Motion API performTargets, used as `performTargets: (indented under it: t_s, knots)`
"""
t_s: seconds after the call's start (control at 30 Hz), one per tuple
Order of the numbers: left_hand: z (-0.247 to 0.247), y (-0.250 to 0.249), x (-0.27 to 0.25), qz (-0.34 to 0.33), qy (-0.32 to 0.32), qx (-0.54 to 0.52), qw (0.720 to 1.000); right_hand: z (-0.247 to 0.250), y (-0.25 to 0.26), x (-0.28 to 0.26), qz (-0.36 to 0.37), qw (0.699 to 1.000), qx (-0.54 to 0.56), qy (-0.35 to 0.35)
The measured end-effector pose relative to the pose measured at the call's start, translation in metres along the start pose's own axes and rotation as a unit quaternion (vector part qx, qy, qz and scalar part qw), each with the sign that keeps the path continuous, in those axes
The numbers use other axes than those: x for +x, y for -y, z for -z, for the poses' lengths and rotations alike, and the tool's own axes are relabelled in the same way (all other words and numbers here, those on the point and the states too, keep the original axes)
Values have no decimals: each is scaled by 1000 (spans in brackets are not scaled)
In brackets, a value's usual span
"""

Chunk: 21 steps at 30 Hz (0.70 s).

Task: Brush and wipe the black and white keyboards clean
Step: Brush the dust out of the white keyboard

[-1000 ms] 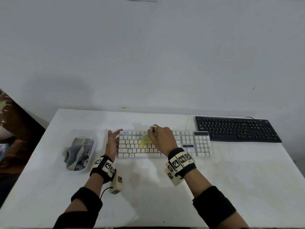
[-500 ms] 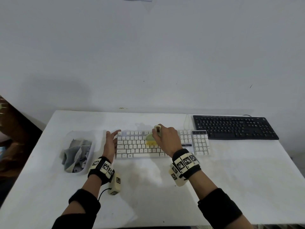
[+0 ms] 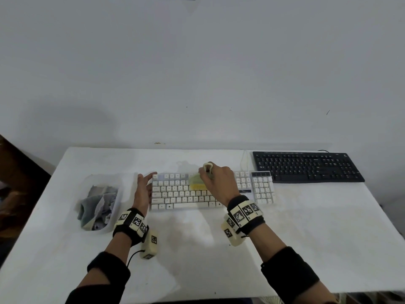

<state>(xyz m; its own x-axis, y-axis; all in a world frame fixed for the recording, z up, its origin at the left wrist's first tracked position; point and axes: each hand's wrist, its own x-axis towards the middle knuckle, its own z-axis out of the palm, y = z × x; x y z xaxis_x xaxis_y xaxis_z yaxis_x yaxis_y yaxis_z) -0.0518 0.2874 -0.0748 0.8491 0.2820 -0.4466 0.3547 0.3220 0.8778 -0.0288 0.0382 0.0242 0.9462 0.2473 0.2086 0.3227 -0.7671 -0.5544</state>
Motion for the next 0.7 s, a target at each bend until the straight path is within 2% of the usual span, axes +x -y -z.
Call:
performTargets:
  t_s: [0.13, 0.23, 0.4, 0.57, 0.7]
  knots:
    - [-1, 0, -1, -1, -3, 0, 1000, -10, 13, 0, -2, 994, 105, 15]
    - [-2, -2, -3, -1, 0, 0, 1000, -12, 5, -1, 25, 998, 43, 33]
    - [-3, -2, -4, -1, -4, -2, 1000, -9, -3, 1, 48, 997, -59, 2]
    - [-3, -2, -4, 3, -6, 5, 1000, -17, 10, 1, 24, 997, 66, 26]
    - [-2, -3, -4, 3, -9, 4, 1000, -12, -6, 0, 25, 999, 28, 24]
